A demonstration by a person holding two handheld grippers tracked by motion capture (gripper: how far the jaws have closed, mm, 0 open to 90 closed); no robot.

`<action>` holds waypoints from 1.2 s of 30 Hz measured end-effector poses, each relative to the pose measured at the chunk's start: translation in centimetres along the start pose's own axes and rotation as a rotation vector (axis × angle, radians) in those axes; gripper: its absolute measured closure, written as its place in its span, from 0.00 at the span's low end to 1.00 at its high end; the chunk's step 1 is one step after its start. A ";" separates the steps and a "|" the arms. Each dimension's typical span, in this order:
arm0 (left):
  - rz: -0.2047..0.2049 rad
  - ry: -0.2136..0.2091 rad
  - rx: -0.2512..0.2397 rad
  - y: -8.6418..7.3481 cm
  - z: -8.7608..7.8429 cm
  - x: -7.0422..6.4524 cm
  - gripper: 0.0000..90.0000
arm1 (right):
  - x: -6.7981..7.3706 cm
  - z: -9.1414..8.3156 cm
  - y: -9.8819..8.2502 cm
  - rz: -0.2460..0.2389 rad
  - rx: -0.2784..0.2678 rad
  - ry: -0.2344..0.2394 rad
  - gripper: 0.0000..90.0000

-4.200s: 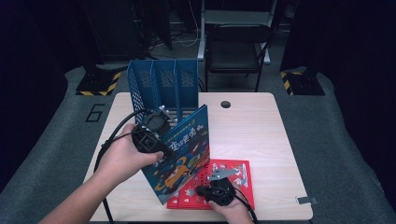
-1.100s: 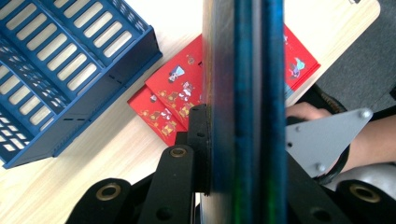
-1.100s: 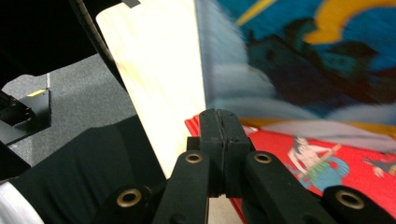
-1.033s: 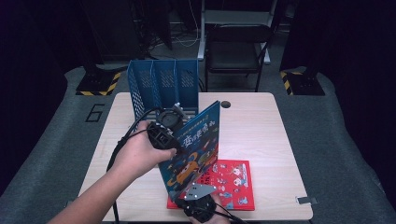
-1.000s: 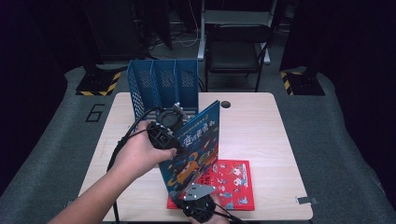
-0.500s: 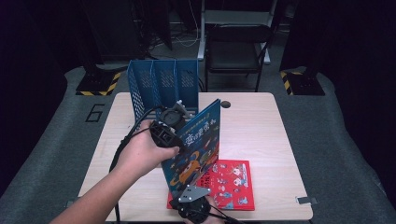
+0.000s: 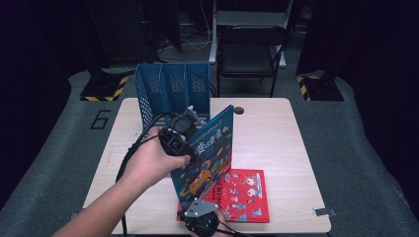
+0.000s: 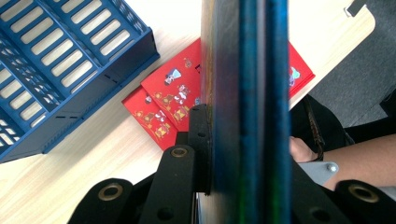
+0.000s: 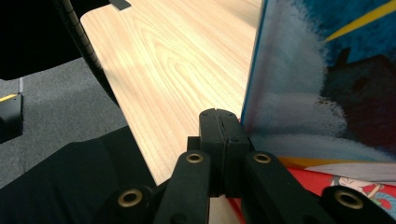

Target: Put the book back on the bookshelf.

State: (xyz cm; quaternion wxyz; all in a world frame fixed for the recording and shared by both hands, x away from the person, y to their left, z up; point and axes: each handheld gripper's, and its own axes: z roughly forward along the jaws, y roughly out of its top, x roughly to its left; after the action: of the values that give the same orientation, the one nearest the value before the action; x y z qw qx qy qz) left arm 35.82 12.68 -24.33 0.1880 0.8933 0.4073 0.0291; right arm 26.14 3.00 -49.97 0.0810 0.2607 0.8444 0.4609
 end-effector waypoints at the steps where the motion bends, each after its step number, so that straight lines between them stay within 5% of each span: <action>1: 0.001 0.002 -0.001 0.0 0.0 0.0 0.92 | 0.0 0.0 0.0 -0.001 -0.001 -0.002 1.00; 13: -0.004 0.001 -0.023 0.1 -1.0 0.1 0.92 | -0.1 -0.5 0.3 -0.004 -0.019 -0.031 1.00; 32: 0.001 0.021 -0.059 1.1 -4.3 0.1 0.92 | -0.6 -1.4 3.3 -0.003 -0.076 -0.036 1.00; 35: -0.007 0.027 -0.063 1.2 -4.8 0.3 0.92 | -0.8 -1.7 3.7 -0.054 -0.075 -0.034 1.00; 36: -0.013 0.022 -0.069 1.2 -5.0 0.4 0.92 | -0.6 -1.6 3.8 -0.030 -0.076 -0.028 1.00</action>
State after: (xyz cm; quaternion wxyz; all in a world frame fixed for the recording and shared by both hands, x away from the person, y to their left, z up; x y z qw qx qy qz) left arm 35.91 13.83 -19.31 0.2146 0.8832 0.4138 0.0516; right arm 27.43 3.17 -45.96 0.1093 0.2513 0.8289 0.4876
